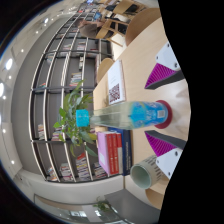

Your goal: Pour water

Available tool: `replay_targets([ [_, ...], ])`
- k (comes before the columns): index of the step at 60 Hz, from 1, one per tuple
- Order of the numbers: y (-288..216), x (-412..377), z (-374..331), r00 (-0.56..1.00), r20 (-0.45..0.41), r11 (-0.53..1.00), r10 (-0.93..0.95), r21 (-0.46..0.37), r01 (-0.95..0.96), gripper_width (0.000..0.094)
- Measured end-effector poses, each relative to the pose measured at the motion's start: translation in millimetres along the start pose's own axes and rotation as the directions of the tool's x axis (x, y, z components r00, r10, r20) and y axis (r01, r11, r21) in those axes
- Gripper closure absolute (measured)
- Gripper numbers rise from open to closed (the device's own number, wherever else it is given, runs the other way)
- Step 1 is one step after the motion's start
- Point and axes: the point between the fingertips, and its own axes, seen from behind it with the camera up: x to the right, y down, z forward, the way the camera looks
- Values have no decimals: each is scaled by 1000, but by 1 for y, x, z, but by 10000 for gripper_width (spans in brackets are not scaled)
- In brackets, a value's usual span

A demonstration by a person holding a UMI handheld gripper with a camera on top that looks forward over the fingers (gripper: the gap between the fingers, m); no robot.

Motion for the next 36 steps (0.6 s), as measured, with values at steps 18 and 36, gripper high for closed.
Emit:
replay_targets([
  [18, 73, -45, -135, 999, 16, 983, -44, -180, 46, 86],
  [36, -1, -100, -204, 997, 54, 991, -53, -122, 59, 73],
])
